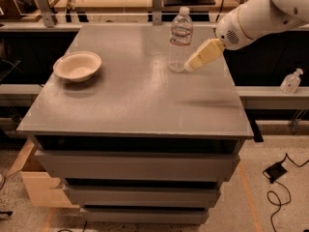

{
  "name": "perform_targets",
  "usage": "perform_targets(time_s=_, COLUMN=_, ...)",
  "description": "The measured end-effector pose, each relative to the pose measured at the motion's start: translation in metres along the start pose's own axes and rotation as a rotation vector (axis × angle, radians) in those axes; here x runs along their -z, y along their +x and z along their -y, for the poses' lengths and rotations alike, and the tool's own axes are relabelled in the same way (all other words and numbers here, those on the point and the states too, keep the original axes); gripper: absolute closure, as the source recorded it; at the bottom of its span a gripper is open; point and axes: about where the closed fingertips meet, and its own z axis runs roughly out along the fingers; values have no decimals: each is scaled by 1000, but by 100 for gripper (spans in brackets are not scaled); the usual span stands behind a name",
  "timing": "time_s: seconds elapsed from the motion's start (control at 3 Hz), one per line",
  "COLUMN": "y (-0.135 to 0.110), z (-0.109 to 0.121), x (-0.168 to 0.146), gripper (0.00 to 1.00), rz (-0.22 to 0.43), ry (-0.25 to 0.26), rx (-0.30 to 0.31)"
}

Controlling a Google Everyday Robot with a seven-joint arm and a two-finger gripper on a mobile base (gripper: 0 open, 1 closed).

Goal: Knock water bottle over

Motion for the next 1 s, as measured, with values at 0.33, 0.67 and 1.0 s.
perform_targets(time_s=0.33, y=-13, z=13, x=-17, gripper=0, rz=79, ry=47, rx=-59)
perform_targets(time_s=0.67, y=-23, z=21, x=-32, gripper=0, rz=156, ry=72, rx=-103)
perform_targets(time_s=1.0, y=-39, z=24, x=-48, gripper=0, rz=228, ry=69, rx=-122)
